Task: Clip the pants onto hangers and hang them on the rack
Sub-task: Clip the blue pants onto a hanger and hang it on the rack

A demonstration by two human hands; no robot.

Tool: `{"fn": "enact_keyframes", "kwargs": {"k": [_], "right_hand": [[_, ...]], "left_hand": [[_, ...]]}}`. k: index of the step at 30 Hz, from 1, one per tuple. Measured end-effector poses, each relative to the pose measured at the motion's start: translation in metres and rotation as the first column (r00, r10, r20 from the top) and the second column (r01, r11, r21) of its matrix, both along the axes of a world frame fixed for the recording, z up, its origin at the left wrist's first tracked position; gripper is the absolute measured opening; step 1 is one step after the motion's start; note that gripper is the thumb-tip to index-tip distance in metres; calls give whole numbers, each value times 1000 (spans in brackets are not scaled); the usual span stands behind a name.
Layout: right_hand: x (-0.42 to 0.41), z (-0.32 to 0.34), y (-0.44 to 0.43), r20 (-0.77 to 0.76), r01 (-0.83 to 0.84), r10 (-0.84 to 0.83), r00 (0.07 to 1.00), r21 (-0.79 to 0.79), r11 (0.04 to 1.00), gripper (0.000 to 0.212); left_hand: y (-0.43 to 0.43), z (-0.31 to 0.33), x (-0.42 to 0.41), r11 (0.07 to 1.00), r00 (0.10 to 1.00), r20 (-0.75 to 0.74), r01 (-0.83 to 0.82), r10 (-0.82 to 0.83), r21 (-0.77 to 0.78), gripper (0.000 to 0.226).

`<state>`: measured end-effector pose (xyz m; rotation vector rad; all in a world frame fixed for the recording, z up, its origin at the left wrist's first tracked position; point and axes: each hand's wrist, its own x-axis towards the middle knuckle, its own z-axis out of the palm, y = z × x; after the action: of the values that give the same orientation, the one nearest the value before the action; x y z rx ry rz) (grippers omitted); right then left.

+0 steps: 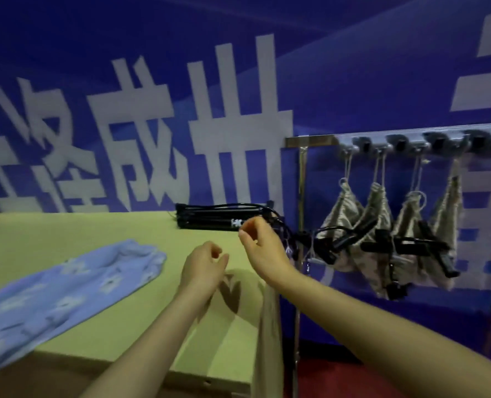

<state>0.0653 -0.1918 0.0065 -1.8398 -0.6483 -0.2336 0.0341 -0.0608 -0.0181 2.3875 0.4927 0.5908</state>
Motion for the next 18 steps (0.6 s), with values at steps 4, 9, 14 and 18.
{"fn": "enact_keyframes", "kwargs": {"k": [4,9,14,18], "right_hand": [[-28,-41,50,-82,35,-45,996,-129,991,24],[-28,-62,81,-141,194,-230,963,-231,953,35],[-7,-63,89,-75,279,-327,942,-362,889,45],[2,-73,94,25,347,-379,925,-458,818,30]], "left_hand": [[75,-39,-46,966,977,-9,-209,213,151,40],[134,-50,-46,950,946,82,-314,312,3,40],[141,-41,-31,888,908,142,-416,394,195,29],[147,-39,-14,882,924,129,-382,360,274,38]]}}
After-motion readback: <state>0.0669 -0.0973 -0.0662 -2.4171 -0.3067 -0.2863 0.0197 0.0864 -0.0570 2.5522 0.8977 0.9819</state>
